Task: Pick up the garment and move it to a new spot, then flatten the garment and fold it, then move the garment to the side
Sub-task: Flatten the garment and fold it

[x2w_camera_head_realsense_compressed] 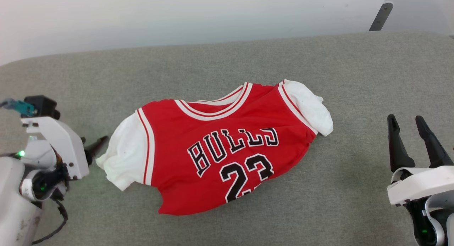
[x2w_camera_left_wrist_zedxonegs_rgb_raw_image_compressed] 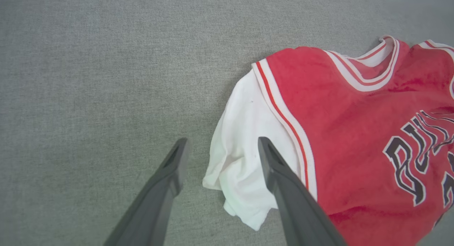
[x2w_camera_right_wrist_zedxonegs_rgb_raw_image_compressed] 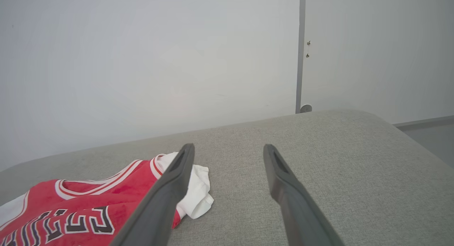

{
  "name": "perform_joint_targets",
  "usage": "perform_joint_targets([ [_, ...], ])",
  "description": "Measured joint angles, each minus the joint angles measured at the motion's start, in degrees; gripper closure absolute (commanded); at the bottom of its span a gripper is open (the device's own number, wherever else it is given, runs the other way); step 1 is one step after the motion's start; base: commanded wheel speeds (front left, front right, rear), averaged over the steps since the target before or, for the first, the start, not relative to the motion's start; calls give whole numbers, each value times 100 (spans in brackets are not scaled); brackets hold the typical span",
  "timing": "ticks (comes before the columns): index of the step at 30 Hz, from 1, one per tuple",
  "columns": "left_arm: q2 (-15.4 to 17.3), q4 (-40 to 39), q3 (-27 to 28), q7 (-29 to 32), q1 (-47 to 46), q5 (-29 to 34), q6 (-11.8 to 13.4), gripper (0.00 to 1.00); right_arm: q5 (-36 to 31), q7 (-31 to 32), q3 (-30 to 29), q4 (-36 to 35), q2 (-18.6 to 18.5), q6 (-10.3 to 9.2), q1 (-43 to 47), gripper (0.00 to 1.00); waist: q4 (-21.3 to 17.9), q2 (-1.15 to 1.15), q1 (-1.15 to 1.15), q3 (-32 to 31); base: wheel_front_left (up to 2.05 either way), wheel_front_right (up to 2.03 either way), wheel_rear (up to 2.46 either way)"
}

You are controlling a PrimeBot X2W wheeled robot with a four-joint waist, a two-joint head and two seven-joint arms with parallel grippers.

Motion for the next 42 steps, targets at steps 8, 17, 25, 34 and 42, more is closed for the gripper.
perform_joint_targets([
  [8,9,214,-148,135,20,-2,-97,0,21,69,-22,-188,-18,0,2,0,-40,0,0,90,0,0,0],
  [17,32,700,-277,166,-52,66,-142,0,23,169,-41,-304,-24,0,3,0,-94,0,0,255,0,0,0],
  [25,-116,1206,-302,58,-226,5,-202,100,40,223,-62,-380,-63,0,2,0,-121,0,0,363,0,0,0],
  [34,-190,1454,-404,133,-460,-110,-294,100,3,328,-113,-486,-91,0,-1,0,-84,0,0,421,0,0,0],
  [42,201,1373,-582,-253,-840,346,-301,100,-11,446,-88,-583,-167,0,-99,0,-9,0,0,458,0,0,0],
])
